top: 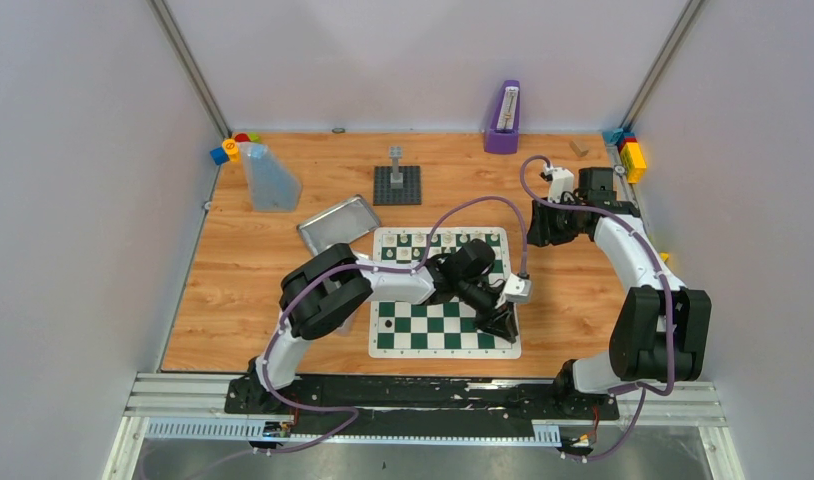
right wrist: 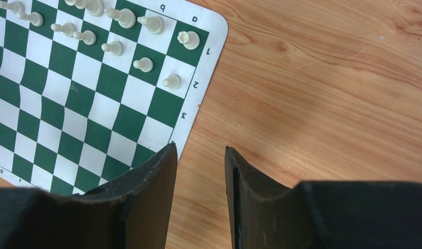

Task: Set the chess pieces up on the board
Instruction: Place the chess piece on the chessboard.

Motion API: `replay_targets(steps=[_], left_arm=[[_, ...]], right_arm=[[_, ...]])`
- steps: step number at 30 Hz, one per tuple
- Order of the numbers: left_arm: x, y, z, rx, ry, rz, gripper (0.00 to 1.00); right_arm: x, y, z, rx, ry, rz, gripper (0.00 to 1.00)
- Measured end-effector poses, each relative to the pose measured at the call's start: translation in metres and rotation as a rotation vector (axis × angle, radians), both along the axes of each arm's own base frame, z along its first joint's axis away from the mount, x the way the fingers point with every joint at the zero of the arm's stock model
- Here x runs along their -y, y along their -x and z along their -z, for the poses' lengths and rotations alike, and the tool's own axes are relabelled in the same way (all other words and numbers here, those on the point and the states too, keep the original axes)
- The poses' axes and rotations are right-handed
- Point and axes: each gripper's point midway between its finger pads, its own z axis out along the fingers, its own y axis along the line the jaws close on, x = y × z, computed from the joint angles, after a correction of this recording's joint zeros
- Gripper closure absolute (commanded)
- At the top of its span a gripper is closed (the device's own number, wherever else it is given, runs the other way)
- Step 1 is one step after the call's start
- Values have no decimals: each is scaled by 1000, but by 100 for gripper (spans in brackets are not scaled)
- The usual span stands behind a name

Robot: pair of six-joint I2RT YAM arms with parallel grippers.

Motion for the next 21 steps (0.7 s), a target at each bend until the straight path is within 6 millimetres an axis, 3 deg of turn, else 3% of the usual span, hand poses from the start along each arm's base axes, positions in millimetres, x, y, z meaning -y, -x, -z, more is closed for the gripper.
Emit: replay_targets(steps=[11, 16, 19, 21], left_arm=[[1, -5, 9, 37, -8, -3, 64], [-11, -9, 18, 77, -78, -22, 59], [-23, -13, 7, 137, -117, -46, 55], [-33, -18, -14, 202, -127, -68, 53]], right_arm=[[-2, 1, -1, 0, -11, -7, 60], [-4, 1, -1, 0, -18, -13, 58], [-6, 4, -1, -8, -30, -30, 55], [-10, 11, 0, -30, -43, -51, 52]])
